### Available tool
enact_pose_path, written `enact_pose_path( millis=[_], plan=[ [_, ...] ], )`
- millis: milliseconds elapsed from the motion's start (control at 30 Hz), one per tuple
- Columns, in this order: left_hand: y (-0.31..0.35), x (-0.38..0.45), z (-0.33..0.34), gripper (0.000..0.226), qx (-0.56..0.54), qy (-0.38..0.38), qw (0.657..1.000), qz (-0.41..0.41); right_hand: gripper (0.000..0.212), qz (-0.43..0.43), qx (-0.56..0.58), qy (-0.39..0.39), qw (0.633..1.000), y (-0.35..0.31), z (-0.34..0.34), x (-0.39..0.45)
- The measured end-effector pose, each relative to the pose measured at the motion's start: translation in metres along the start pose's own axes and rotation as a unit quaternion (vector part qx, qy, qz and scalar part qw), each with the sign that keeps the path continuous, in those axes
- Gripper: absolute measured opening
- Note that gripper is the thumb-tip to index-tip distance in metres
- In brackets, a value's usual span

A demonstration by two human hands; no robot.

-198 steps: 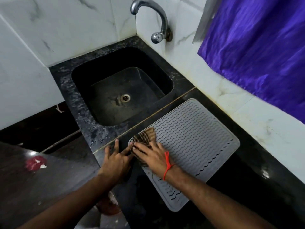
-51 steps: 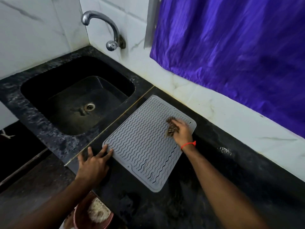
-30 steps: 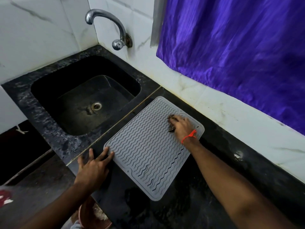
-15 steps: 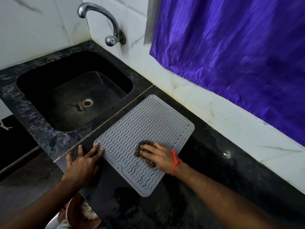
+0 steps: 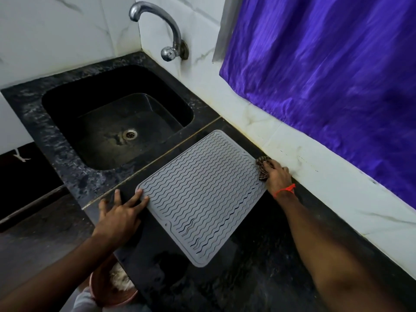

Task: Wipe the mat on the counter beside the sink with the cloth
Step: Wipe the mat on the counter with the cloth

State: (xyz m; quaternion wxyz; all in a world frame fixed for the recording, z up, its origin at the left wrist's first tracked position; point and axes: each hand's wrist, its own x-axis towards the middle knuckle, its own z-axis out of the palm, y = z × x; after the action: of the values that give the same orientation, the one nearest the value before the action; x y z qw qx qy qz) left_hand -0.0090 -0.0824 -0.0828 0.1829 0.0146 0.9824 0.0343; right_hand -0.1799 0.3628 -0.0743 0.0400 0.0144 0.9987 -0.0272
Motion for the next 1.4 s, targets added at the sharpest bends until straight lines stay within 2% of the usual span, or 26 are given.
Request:
enact_pose_path(
  millis=[133,267,367,433,500,600,633,700,800,900,1200,1267,1333,1400],
  plan=[
    [0.0,0.0,0.001,0.068,0.012,0.003,1.0,-0.009,0.062,0.022,-0.002,-0.055,0.998,-0.014,0.008,-0.025],
    [-0.003,-0.002,0.006,0.068,0.025,0.002,1.0,0.001,0.057,-0.047,-0.01,-0.076,0.996,-0.034,0.024,-0.061],
    [-0.004,-0.001,0.005,0.068,0.027,-0.001,1.0,0.008,0.057,-0.093,0.032,-0.098,0.99,-0.055,0.029,-0.09],
    [-0.003,0.0,0.005,0.068,0.025,-0.002,1.0,0.013,0.049,-0.124,0.089,-0.113,0.982,-0.063,0.018,-0.105],
    [-0.004,0.0,0.004,0.068,0.015,0.001,1.0,0.016,0.048,-0.105,0.136,-0.099,0.98,-0.061,0.003,-0.103],
    [-0.006,0.0,0.003,0.066,0.007,-0.001,1.0,0.02,0.054,-0.016,0.149,-0.015,0.989,-0.041,-0.007,-0.072],
    [-0.006,0.0,0.002,0.066,0.006,-0.004,1.0,0.021,0.055,0.016,0.145,-0.006,0.989,-0.035,-0.008,-0.061],
    [-0.005,0.0,0.001,0.065,0.005,-0.007,1.0,0.024,0.059,0.039,0.114,-0.036,0.992,-0.029,-0.006,-0.046],
    [-0.004,-0.002,-0.002,0.063,0.01,-0.009,1.0,0.026,0.064,0.006,0.003,-0.116,0.993,-0.048,0.003,-0.059],
    [-0.005,-0.004,-0.002,0.062,0.0,-0.006,1.0,0.029,0.065,-0.003,-0.047,-0.101,0.994,-0.08,0.015,-0.096],
    [-0.012,-0.005,-0.005,0.067,0.045,-0.004,0.997,0.063,0.068,-0.046,-0.025,-0.1,0.994,-0.195,0.025,-0.247],
    [-0.013,-0.005,-0.006,0.066,0.058,-0.003,0.996,0.075,0.067,-0.061,-0.007,-0.143,0.988,-0.214,0.014,-0.268],
    [-0.012,-0.006,-0.008,0.065,0.068,-0.001,0.994,0.09,0.055,-0.064,0.041,-0.163,0.984,-0.216,-0.001,-0.273],
    [-0.012,-0.005,-0.013,0.064,0.077,-0.007,0.992,0.1,0.052,-0.017,0.121,-0.159,0.98,-0.207,-0.009,-0.263]
  ],
)
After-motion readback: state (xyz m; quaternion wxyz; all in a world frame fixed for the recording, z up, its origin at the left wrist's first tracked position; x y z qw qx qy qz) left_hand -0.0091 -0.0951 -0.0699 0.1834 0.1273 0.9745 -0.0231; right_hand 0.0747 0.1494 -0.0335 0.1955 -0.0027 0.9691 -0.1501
